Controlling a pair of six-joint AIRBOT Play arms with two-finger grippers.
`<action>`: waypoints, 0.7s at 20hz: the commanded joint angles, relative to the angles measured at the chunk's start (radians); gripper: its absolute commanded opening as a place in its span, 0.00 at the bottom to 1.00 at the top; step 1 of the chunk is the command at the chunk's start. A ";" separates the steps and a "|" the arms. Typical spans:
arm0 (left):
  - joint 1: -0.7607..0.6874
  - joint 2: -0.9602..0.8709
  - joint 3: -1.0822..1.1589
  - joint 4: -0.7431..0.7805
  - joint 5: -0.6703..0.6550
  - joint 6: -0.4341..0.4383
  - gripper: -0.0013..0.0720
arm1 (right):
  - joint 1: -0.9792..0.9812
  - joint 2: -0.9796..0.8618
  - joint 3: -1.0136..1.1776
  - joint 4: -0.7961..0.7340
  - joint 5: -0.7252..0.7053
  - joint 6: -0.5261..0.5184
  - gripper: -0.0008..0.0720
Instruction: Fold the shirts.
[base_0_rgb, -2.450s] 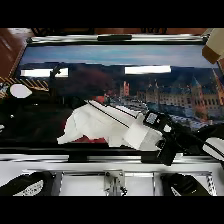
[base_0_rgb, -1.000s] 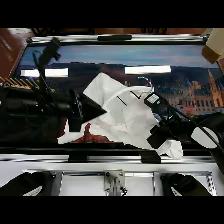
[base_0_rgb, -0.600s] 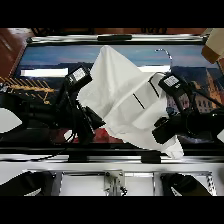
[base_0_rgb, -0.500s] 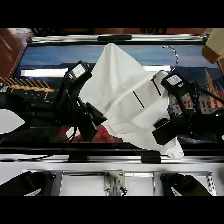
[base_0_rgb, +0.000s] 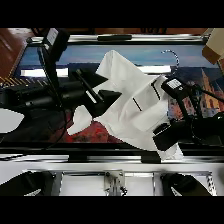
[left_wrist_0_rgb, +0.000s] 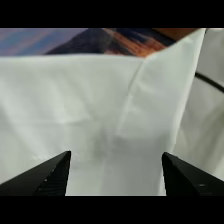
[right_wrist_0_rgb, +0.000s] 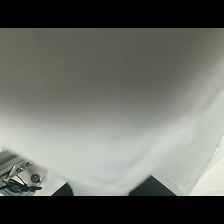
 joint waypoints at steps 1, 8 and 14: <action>-0.019 -0.033 0.004 0.003 0.123 0.103 0.97 | 0.000 -0.001 0.001 0.013 0.000 -0.004 0.08; -0.109 -0.151 0.004 0.003 0.410 0.124 0.94 | 0.000 -0.002 0.001 0.000 -0.002 -0.027 0.08; -0.166 -0.165 0.004 0.003 0.475 0.123 0.94 | 0.000 -0.002 0.001 0.000 -0.002 -0.026 0.08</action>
